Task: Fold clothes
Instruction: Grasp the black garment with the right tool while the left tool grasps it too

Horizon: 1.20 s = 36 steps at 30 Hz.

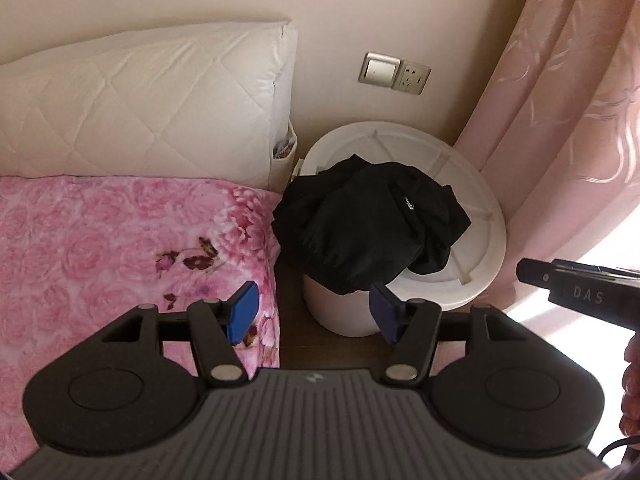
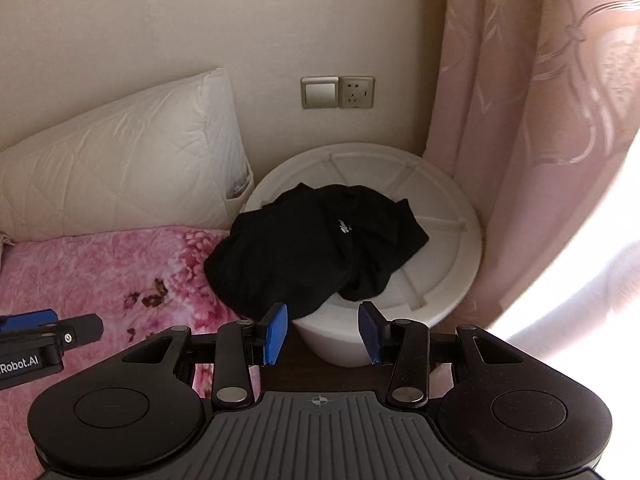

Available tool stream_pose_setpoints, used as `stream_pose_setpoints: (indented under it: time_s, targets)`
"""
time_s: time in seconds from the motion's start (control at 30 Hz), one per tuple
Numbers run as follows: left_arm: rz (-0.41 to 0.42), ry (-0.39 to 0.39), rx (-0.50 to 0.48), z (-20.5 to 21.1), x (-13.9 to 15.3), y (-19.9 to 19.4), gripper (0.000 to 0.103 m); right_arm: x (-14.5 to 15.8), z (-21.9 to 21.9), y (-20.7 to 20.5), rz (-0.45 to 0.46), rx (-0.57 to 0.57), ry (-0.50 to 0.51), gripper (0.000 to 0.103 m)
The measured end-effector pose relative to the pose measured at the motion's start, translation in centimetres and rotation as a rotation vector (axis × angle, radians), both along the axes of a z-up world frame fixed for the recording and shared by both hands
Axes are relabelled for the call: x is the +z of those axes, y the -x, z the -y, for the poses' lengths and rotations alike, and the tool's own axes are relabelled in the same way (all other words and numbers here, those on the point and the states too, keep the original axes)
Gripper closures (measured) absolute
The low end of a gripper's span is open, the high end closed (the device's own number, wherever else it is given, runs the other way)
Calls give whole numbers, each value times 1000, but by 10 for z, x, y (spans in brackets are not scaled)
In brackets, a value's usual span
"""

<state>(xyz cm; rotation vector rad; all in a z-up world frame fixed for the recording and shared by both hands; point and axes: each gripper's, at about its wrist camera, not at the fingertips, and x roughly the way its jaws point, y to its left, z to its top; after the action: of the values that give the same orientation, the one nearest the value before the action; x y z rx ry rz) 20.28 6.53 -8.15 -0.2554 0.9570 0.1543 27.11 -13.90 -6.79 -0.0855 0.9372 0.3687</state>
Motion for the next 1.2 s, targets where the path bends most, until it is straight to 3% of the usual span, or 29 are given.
stream_pose_setpoints:
  time_s: [0.2, 0.4, 0.6, 0.87, 0.93, 1.0, 1.2]
  targets:
    - [-52, 3, 38, 1, -38, -45, 46, -27, 6, -46, -31, 25, -17, 59]
    - [-117, 35, 110, -13, -83, -72, 46, -65, 16, -93, -120, 18, -41, 59]
    - [-194, 164, 154, -34, -131, -97, 46, -111, 13, -131, -223, 16, -68, 59]
    - [-231, 290, 216, -50, -197, -130, 46, -172, -5, -171, -317, 46, -69, 59]
    - [-235, 335, 243, -55, -212, -134, 45, -188, -6, -180, -361, 33, -93, 40]
    - [-234, 383, 278, -60, -226, -139, 45, -203, -3, -191, -399, -16, -144, 31]
    - [-202, 512, 349, -69, -256, -150, 44, -237, 4, -215, -470, -137, -224, 28]
